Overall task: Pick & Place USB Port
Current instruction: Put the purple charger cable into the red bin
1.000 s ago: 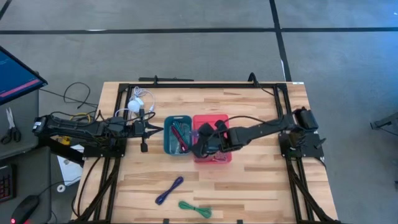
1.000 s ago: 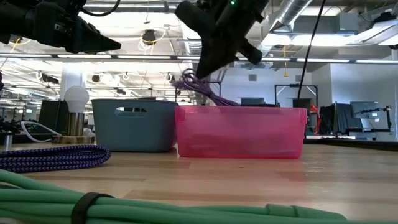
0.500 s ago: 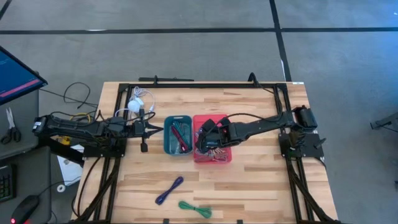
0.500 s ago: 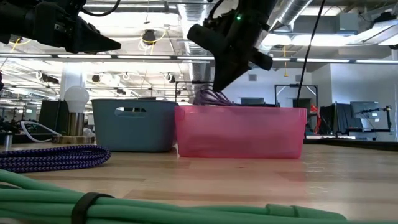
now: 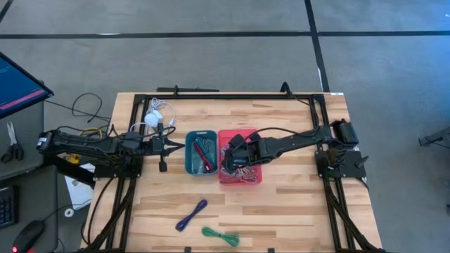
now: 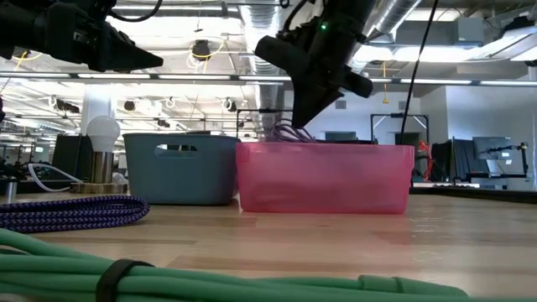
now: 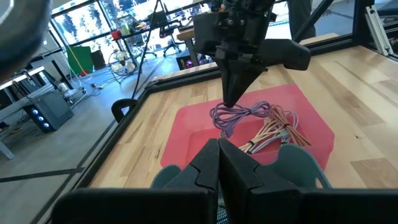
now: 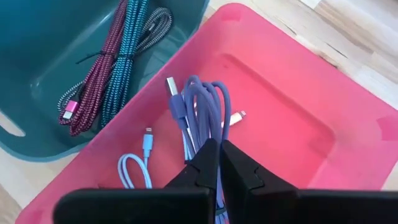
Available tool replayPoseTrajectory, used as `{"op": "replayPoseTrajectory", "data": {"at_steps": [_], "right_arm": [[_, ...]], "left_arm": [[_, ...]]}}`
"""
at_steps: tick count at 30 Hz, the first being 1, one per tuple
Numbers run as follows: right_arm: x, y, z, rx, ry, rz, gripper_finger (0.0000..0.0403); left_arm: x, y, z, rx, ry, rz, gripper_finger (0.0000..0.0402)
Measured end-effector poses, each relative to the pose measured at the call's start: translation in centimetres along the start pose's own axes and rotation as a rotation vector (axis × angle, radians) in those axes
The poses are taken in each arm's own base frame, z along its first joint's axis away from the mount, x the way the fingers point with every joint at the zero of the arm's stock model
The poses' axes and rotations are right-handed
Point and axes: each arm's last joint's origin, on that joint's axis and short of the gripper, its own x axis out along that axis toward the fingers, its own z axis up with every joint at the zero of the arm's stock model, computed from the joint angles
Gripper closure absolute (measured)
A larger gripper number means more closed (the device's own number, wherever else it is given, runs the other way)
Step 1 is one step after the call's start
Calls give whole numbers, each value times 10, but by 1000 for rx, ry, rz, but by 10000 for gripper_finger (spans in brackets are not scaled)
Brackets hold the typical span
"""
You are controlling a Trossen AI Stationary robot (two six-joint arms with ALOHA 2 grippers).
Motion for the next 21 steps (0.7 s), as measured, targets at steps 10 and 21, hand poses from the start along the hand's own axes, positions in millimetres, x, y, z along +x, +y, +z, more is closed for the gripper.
{"op": "replayPoseTrajectory", "data": {"at_steps": [10, 21], "right_arm": [[0, -1, -2, -4, 26, -4, 389], [1, -2, -1, 32, 30, -8, 363]], "left_arm": [[0, 0, 0, 0, 0, 0, 394], [0, 0, 0, 0, 0, 0, 394]]}}
